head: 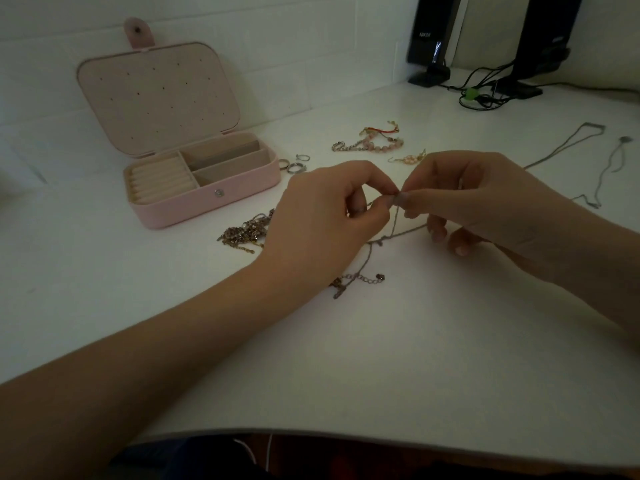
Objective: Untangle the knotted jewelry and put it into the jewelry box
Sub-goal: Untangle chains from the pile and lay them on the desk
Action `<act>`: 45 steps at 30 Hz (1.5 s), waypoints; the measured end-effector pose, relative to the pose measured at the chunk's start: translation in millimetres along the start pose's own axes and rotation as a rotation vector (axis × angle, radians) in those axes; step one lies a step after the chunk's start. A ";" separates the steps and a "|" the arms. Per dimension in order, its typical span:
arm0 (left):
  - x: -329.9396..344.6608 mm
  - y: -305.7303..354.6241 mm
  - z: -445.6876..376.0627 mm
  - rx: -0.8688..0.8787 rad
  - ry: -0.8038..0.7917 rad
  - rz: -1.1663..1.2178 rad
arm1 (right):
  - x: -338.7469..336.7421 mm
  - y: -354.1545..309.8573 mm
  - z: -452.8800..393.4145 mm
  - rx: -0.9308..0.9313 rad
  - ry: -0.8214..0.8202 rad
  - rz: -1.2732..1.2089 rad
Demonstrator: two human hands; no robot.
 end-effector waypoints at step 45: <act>5.0 -0.7 1.9 -0.036 -0.054 -0.073 | -0.4 -14.3 0.8 -0.231 0.050 0.244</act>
Point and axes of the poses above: each hand's wrist, its own z-axis away from the middle knuckle, its own x-axis out of the palm, y = z × x, the point moved 9 cm from there along -z, towards the middle knuckle, and after that the axes turned 4 degrees about -y, right-handed, at the moved point
